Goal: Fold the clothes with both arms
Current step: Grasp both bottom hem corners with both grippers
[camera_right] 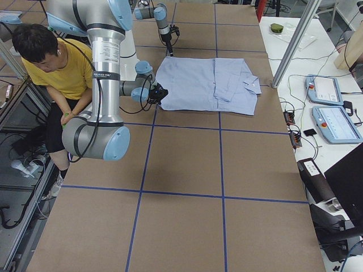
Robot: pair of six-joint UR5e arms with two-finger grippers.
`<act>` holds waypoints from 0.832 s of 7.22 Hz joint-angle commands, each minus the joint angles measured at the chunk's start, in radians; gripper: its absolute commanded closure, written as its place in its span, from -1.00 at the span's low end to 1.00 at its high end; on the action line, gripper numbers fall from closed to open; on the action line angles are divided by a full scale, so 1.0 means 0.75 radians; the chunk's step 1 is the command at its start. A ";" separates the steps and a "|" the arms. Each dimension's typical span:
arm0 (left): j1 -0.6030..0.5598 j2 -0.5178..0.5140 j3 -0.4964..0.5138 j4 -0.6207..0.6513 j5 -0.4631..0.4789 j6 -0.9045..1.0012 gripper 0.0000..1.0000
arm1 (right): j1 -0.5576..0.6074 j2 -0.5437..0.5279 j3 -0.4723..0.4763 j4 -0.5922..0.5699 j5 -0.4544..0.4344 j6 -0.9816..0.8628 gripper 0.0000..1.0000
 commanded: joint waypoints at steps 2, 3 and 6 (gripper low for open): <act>0.014 -0.011 0.045 -0.013 -0.050 -0.006 -0.30 | -0.002 0.000 -0.006 0.000 -0.002 0.000 1.00; 0.016 -0.011 0.047 -0.015 -0.055 -0.014 -0.30 | -0.004 0.000 -0.008 0.000 -0.002 0.000 1.00; 0.027 -0.011 0.049 -0.017 -0.057 -0.024 -0.22 | -0.004 0.002 -0.011 0.000 -0.004 0.000 1.00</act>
